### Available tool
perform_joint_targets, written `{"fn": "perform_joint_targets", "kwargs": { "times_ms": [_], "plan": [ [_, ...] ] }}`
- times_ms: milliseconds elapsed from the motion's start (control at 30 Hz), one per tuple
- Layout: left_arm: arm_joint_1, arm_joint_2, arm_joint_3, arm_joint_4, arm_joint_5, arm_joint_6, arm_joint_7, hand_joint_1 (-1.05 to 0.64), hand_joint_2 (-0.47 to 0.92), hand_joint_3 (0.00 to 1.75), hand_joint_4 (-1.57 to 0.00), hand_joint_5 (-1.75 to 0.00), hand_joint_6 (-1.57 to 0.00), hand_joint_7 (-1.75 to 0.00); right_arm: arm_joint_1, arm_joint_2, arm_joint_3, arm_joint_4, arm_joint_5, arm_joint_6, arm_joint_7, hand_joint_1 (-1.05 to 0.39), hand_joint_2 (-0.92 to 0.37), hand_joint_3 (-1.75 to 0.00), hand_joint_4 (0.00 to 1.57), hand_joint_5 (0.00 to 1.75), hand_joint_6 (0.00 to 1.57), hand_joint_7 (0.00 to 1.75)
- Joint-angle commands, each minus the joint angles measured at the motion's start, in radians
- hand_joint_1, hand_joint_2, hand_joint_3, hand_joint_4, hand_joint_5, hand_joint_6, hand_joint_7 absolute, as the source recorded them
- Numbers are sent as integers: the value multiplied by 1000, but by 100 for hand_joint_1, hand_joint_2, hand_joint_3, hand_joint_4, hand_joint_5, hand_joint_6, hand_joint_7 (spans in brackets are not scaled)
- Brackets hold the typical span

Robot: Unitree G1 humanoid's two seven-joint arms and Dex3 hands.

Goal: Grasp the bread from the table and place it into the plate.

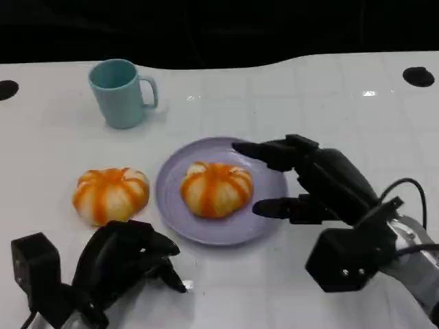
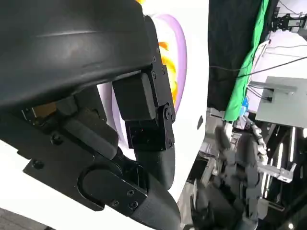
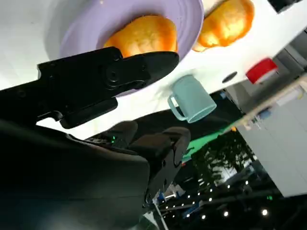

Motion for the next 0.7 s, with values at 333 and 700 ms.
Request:
{"fn": "perform_joint_targets", "kwargs": {
  "times_ms": [333,700],
  "plan": [
    [0,10,4,4,2,-7,8,-105,75,1,-157,-59,-157,-17,192,-87,-113,-86,111,-205,20,-10,-53,-94,80,143,83,95],
    [1,8,4,-5,1,4,17,-105,74,0,-157,-59,-157,-17,343,-121,-160,-217,159,-177,108,-11,-42,-122,84,170,82,124]
  ]
}}
